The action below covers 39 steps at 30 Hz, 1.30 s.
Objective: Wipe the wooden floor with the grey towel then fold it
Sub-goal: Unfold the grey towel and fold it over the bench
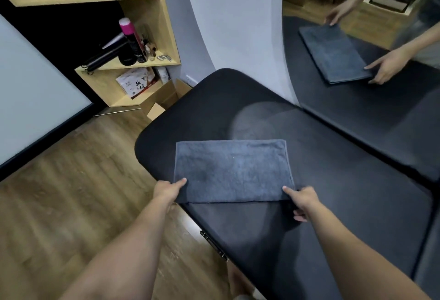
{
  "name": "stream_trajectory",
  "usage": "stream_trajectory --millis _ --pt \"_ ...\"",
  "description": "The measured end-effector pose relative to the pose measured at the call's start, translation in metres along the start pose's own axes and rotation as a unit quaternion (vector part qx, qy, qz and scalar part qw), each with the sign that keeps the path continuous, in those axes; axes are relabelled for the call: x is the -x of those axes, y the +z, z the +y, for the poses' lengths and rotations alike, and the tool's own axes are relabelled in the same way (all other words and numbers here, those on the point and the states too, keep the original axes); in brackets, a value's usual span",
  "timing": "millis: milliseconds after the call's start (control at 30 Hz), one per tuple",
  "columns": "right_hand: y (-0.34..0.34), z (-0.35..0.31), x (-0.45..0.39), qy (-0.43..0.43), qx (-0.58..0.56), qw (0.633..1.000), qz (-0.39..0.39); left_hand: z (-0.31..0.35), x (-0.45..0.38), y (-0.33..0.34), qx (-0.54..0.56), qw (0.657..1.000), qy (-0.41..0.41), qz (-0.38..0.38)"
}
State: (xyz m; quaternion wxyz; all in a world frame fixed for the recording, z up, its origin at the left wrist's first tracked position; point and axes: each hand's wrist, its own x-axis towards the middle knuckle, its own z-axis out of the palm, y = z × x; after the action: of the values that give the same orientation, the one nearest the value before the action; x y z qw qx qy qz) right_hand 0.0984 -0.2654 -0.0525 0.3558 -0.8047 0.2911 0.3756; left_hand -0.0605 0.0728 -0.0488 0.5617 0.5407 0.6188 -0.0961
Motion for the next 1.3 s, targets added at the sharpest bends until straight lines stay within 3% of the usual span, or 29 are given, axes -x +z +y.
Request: stream_trajectory --millis 167,267,500,567,633,700,800,933,1033,1133,1200,1300 --pt "0.018 -0.005 -0.004 0.028 -0.167 0.985 -0.021 -0.002 0.004 0.006 0.009 0.998 -0.059 -0.027" --pt "0.023 -0.013 -0.002 0.057 -0.230 0.971 -0.035 0.009 0.003 0.004 0.023 0.997 -0.053 -0.045" --pt "0.039 -0.022 0.014 0.050 -0.246 0.968 -0.007 0.013 0.012 0.005 0.115 0.991 -0.026 -0.068" --pt "0.040 -0.025 0.023 0.010 -0.259 0.965 0.049 0.014 0.015 0.002 0.128 0.988 -0.027 -0.080" --pt "0.043 -0.034 0.036 -0.103 -0.208 0.961 0.153 0.019 0.019 0.000 0.127 0.987 -0.016 -0.092" --pt "0.052 -0.049 0.057 -0.240 -0.141 0.940 0.199 0.026 0.025 0.002 0.122 0.987 0.001 -0.105" --pt "0.082 -0.073 0.101 -0.422 -0.074 0.886 0.177 0.033 0.038 0.008 0.128 0.985 0.030 -0.115" --pt "0.136 -0.077 0.149 -0.577 0.106 0.806 0.071 0.027 0.046 0.018 0.156 0.978 0.039 -0.131" --pt "0.166 -0.058 0.160 -0.594 0.237 0.766 -0.065 0.014 0.045 0.016 0.214 0.970 0.016 -0.113" --pt "0.170 -0.031 0.148 -0.576 0.263 0.757 -0.161 -0.004 0.036 0.002 0.280 0.949 -0.042 -0.139" --pt "0.165 -0.018 0.135 -0.581 0.282 0.750 -0.144 -0.016 0.033 -0.005 0.255 0.955 -0.049 -0.144" --pt "0.161 -0.010 0.113 -0.563 0.343 0.751 -0.006 -0.025 0.028 -0.003 0.187 0.973 -0.039 -0.128"
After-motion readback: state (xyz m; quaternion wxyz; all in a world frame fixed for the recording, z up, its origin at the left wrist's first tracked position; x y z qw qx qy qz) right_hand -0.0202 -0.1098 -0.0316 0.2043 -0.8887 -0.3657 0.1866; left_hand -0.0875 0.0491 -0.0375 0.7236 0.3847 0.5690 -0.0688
